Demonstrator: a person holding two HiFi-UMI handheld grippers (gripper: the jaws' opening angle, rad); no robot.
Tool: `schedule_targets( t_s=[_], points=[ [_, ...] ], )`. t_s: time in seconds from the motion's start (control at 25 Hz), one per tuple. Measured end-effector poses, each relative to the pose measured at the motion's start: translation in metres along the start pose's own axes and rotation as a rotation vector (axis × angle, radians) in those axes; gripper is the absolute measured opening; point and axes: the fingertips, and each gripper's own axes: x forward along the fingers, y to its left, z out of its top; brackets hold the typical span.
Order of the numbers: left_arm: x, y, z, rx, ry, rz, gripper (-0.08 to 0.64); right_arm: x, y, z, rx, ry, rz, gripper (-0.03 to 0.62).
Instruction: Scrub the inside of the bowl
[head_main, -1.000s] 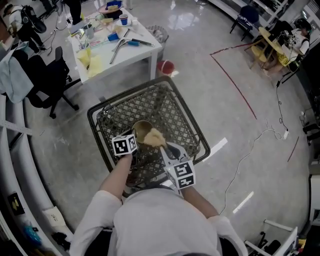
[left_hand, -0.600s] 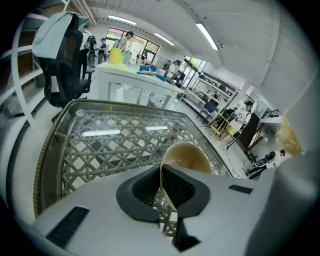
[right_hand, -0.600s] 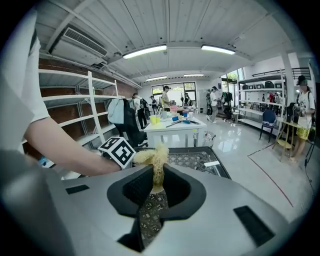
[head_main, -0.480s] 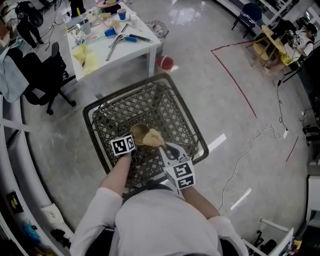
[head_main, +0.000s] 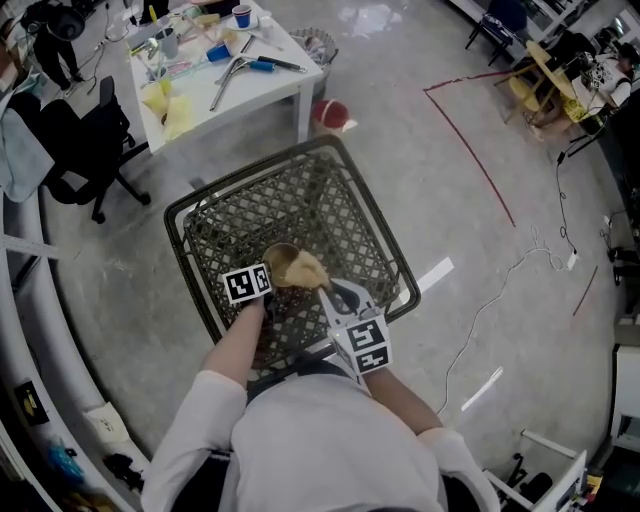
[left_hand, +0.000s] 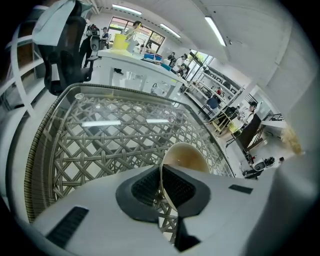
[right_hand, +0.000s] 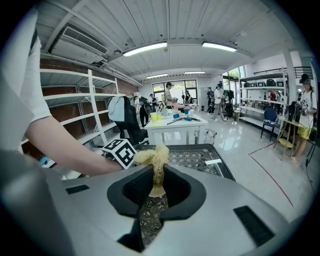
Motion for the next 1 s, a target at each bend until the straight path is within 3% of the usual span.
schedule_targets(
  t_s=[0.4,0.76,1.0],
  points=[
    [-0.001,0.002,0.004,-0.041,-0.004,-0.042,0.044,0.0,0.001,0.005,0.001,-0.009,-0.015,0.069],
    [-0.017,0.01,0.014,-0.022,-0.052,-0.027,0.044,-0.005,0.009,0.01,0.004,-0.034,-0.024,0.069],
    [-0.037,0.001,0.027,0.034,-0.123,-0.055,0.043,-0.011,0.014,0.017,0.003,-0.052,-0.04,0.069]
  ],
)
